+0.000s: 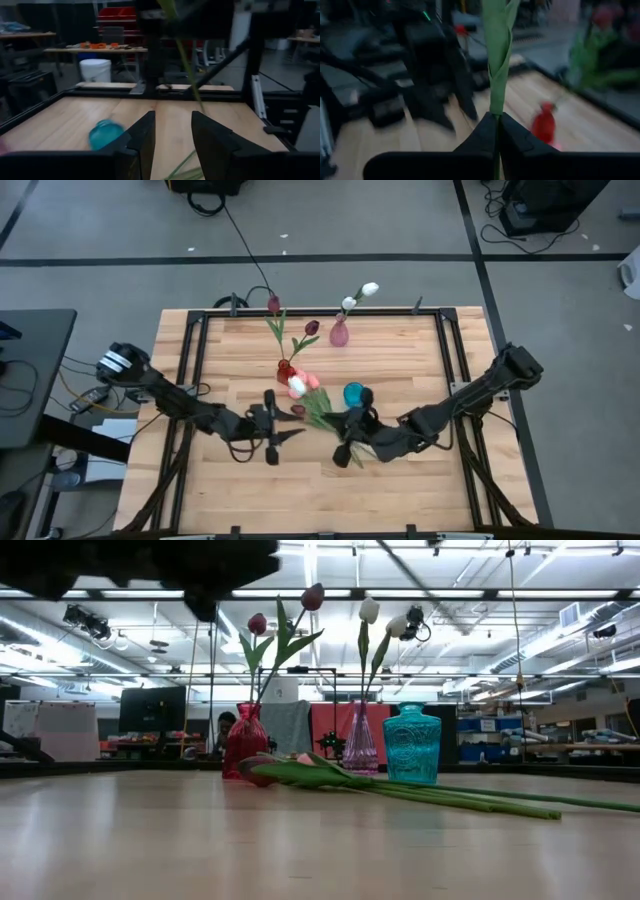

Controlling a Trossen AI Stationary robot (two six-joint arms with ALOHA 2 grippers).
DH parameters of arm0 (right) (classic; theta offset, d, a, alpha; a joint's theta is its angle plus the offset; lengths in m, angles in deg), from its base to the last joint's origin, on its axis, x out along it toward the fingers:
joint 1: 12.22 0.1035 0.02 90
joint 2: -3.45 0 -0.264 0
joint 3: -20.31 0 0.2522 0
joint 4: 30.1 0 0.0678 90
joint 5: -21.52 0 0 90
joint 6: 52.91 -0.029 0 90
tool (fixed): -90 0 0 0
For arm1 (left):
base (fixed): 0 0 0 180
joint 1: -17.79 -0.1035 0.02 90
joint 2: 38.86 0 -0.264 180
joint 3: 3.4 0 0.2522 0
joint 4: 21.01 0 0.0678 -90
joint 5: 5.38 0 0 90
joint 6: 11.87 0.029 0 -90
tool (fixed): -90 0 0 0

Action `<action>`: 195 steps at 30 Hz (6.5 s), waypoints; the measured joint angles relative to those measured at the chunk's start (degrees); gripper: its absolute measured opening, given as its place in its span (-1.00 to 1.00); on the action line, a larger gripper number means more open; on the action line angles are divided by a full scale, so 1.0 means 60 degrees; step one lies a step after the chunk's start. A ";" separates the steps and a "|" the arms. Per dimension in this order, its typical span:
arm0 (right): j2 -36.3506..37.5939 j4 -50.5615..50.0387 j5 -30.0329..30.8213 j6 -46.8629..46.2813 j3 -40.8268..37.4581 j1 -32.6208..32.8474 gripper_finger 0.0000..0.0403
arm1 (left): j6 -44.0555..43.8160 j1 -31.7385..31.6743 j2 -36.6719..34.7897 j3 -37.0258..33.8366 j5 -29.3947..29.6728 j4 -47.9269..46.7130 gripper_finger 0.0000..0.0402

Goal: Sort flowers into vase by color
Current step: Put the white tulip into the pink vase, then put the pink tulip into the blue vase

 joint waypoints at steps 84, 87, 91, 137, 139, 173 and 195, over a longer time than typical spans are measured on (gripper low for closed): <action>-0.0479 -0.0386 0.0098 0.1020 0.0004 -0.0073 -0.91 | -0.1353 -0.0707 0.0906 0.2620 -0.0103 -0.6924 -0.94; -0.0445 -0.0688 0.0434 0.0724 0.0004 -0.0058 -0.92 | -0.1395 -0.0708 0.0906 0.2612 -0.0042 -0.6802 -0.85; -0.0146 -0.1494 0.0409 0.0232 0.0004 -0.0066 -0.91 | -0.1511 -0.0704 0.0906 0.2612 -0.0033 -0.6668 -0.63; 0.4921 0.5131 -0.2243 0.5895 -0.5401 -0.6059 -0.96 | 0.1334 -0.0542 -0.0992 0.0124 0.3439 -0.3338 -0.20; 0.4747 0.5148 -0.2669 0.5671 -0.5399 -0.6415 -0.96 | 0.1292 -0.0584 -0.0992 0.0124 0.3432 -0.3338 -0.20; 0.0146 0.2315 -0.5095 0.4215 -0.2353 -0.8732 -0.94 | 0.1207 -0.0577 -0.0988 0.0135 0.3151 -0.3459 -0.20; 0.1981 -0.1026 -0.6123 0.3206 -0.2353 -0.8413 -0.36 | 0.1006 -0.0573 -0.0988 0.0135 0.3133 -0.3530 -0.20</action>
